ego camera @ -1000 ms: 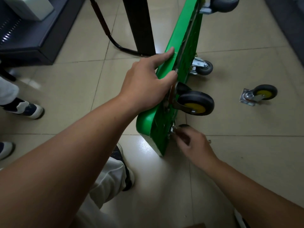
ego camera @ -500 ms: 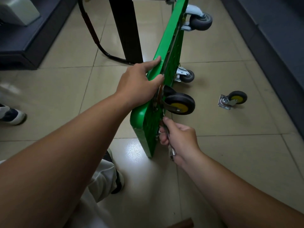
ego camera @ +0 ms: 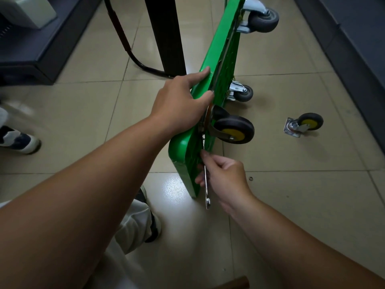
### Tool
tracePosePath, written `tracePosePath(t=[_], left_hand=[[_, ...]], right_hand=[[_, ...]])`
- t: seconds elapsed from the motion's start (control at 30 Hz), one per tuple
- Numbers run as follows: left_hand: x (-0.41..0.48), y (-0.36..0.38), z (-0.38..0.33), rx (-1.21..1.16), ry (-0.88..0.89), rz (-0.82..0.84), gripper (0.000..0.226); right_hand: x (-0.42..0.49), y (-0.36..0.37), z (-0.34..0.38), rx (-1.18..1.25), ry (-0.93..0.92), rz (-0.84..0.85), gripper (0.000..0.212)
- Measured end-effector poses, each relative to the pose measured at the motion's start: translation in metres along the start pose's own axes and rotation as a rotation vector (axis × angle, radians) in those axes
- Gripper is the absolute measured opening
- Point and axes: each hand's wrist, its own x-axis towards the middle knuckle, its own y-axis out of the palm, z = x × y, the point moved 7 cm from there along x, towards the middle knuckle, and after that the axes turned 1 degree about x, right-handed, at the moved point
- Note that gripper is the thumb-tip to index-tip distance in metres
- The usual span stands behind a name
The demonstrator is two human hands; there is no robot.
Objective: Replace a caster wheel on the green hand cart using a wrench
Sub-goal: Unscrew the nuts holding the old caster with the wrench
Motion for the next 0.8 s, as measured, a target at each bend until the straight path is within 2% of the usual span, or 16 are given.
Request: tracePosePath(t=[0.13, 0.23, 0.37, 0.53, 0.63, 0.8], left_hand=[[0.001, 0.003, 0.003, -0.034, 0.000, 0.005, 0.058], [0.003, 0.004, 0.005, -0.066, -0.001, 0.008, 0.063], [0.005, 0.005, 0.007, -0.065, 0.014, 0.017, 0.063], [0.006, 0.005, 0.006, -0.051, 0.025, 0.012, 0.062], [0.005, 0.005, 0.004, -0.045, 0.025, 0.010, 0.061], [0.002, 0.002, 0.002, -0.049, 0.024, 0.017, 0.062]], right_hand=[[0.012, -0.008, -0.011, -0.105, -0.129, -0.004, 0.018], [0.026, -0.017, -0.016, -0.169, -0.236, -0.007, 0.021], [0.037, -0.020, -0.011, -0.379, -0.485, -0.004, 0.020], [0.044, -0.025, -0.010, -0.510, -0.635, -0.007, 0.021], [0.046, -0.038, -0.016, -0.547, -0.621, -0.015, 0.019], [0.044, -0.076, -0.030, -0.606, -0.464, -0.099, 0.011]])
